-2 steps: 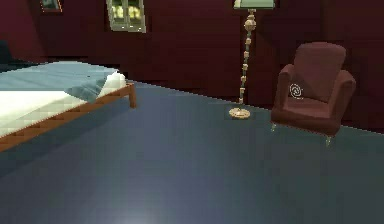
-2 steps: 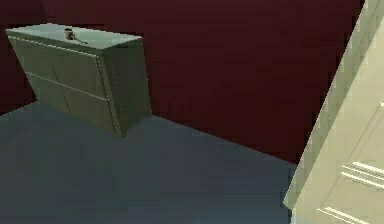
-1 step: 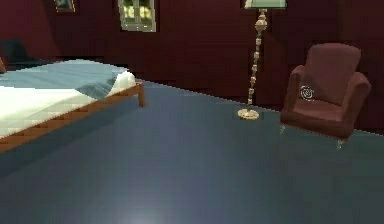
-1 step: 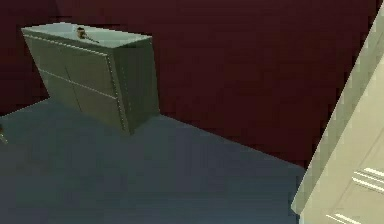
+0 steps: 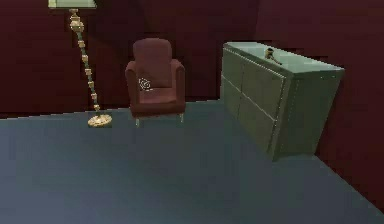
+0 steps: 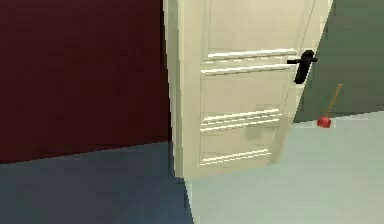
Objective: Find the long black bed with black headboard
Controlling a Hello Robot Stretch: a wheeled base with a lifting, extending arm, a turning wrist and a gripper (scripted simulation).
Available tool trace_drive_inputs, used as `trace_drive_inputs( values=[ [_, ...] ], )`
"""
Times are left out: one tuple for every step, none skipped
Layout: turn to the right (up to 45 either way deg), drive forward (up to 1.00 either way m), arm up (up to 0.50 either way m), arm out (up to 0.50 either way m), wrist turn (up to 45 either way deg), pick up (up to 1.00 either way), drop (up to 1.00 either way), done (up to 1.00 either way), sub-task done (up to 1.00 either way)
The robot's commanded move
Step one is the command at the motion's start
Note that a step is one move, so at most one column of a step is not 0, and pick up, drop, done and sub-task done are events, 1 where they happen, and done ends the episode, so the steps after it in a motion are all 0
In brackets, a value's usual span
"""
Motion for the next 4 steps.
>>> trace_drive_inputs(
  values=[
    [30.0,0.0,0.0,0.0,0.0,0.0,0.0,0.0,0.0],
    [3.0,0.0,0.0,0.0,0.0,0.0,0.0,0.0,0.0],
    [0.0,0.2,0.0,0.0,0.0,0.0,0.0,0.0,0.0],
    [-45.0,0.0,0.0,0.0,0.0,0.0,0.0,0.0,0.0]
  ],
)
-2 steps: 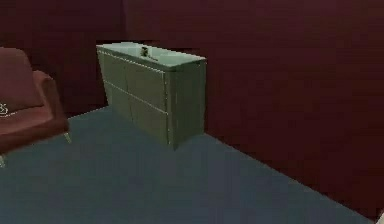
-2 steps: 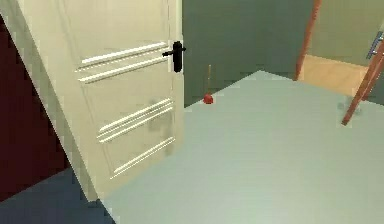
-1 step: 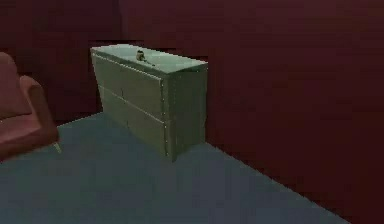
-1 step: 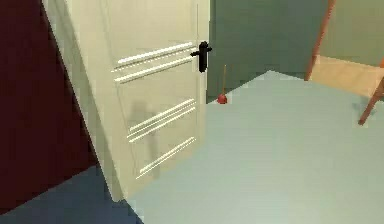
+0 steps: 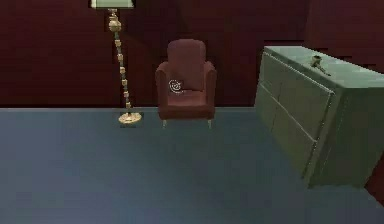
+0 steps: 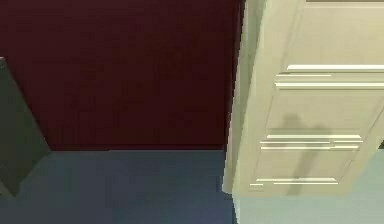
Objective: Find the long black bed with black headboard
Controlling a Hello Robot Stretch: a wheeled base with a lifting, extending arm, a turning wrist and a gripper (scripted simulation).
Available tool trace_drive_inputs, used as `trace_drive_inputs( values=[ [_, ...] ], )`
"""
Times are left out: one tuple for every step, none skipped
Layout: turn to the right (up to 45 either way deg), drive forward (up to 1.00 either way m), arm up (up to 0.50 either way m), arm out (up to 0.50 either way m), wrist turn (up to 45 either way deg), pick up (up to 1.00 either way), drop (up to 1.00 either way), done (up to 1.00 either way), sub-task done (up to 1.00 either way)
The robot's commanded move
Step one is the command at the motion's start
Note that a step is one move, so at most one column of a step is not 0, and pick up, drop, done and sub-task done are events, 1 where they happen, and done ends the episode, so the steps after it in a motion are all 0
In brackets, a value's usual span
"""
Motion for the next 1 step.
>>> trace_drive_inputs(
  values=[
    [-39.0,0.0,0.0,0.0,0.0,0.0,0.0,0.0,0.0]
  ],
)
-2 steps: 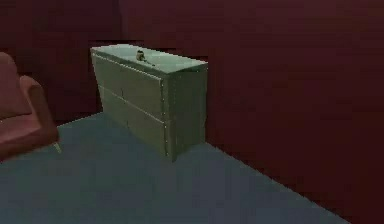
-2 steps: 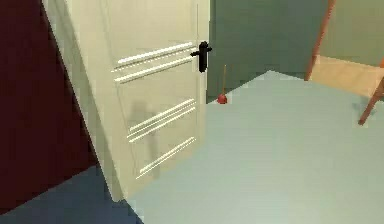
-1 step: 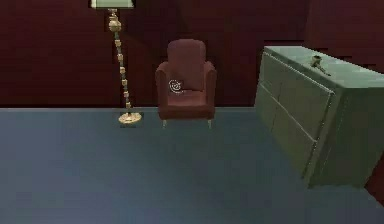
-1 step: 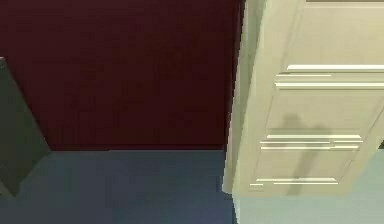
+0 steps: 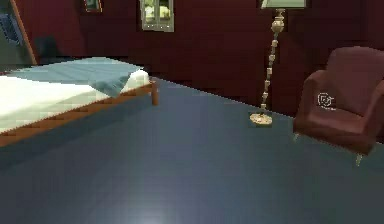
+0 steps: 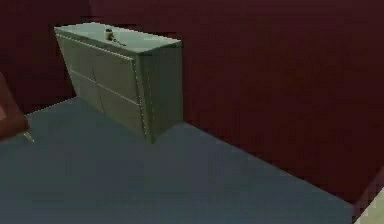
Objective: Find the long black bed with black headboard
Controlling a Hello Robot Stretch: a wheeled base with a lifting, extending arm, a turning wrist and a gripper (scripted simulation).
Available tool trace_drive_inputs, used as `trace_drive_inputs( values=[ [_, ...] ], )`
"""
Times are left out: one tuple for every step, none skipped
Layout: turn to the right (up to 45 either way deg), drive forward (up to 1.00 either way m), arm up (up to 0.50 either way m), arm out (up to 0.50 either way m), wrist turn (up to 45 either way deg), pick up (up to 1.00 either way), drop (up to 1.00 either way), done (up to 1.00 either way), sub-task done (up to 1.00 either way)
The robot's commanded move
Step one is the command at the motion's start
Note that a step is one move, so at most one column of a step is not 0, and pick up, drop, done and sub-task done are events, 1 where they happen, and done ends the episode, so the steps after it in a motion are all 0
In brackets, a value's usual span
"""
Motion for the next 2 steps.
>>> trace_drive_inputs(
  values=[
    [0.0,1.0,0.0,0.0,0.0,0.0,0.0,0.0,0.0],
    [0.0,1.0,0.0,0.0,0.0,0.0,0.0,0.0,0.0]
  ],
)
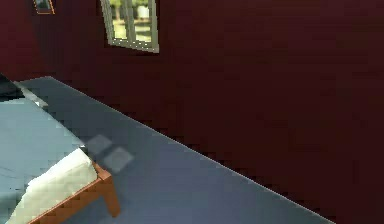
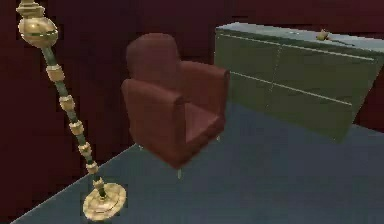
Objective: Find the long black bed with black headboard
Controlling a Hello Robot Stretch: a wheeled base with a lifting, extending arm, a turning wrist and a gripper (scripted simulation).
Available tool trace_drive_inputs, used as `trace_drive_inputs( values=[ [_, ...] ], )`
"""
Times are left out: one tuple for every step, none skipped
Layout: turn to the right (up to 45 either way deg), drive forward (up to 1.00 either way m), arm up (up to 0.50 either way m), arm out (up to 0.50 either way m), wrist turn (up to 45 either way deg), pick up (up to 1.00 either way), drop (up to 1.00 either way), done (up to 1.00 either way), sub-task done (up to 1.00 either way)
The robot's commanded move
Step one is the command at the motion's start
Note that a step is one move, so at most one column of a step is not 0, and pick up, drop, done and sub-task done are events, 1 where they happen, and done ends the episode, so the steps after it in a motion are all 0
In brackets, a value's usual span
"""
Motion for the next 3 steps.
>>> trace_drive_inputs(
  values=[
    [0.0,0.85,0.0,0.0,0.0,0.0,0.0,0.0,0.0],
    [42.0,0.0,0.0,0.0,0.0,0.0,0.0,0.0,0.0],
    [0.0,0.05,0.0,0.0,0.0,0.0,0.0,0.0,0.0]
  ],
)
